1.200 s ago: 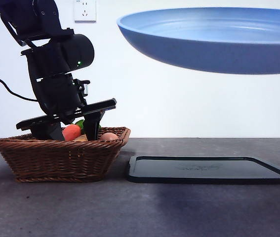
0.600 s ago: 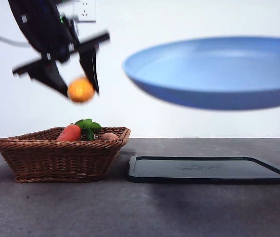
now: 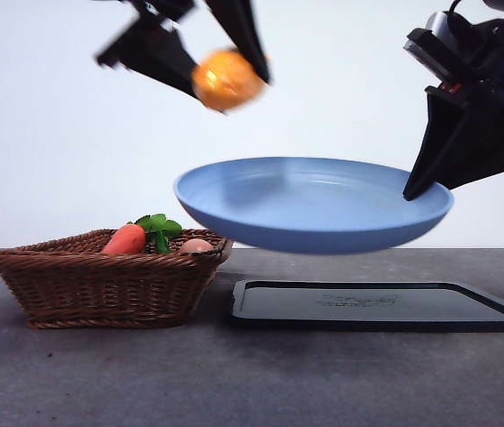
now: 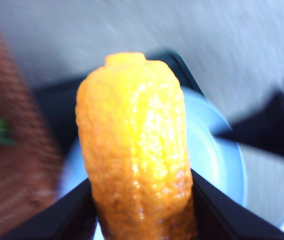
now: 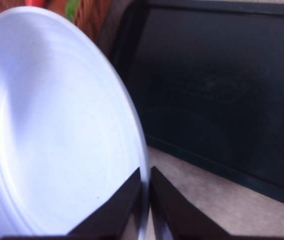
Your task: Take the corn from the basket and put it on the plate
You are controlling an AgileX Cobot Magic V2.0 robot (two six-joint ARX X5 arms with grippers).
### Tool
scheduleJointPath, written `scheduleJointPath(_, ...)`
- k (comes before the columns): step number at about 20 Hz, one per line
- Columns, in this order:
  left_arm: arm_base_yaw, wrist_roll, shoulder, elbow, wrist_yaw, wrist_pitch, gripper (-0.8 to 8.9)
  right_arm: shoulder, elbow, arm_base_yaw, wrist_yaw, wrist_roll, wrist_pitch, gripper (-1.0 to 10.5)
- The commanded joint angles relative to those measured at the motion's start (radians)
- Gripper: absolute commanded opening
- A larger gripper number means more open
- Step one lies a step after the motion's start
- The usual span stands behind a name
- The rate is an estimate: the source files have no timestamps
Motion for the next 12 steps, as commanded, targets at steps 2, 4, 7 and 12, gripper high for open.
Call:
scheduleJointPath(2, -0.058, 0.087, 0.101, 0.013, -0.001, 0.040, 1.92, 0.015, 0.029, -0.013, -0.051, 0.037, 0.009, 0.0)
scheduleJointPath(4, -0.077, 0.106, 0.146, 0.013, -0.002, 0.070, 1.95, 0.015, 0.029, -0.021, -0.071, 0.037, 0.001, 0.0)
scheduleJointPath(7, -0.097, 0.111, 0.187, 0.013, -0.006, 0.076, 2.27, 0.015, 0.029, -0.028, -0.072, 0.034, -0.006, 0.0)
scheduleJointPath(12, -0.122, 0.113, 0.200, 0.013, -0.026, 0.064, 3.48, 0.015, 0.029, -0.034, -0.072, 0.026, -0.010, 0.0)
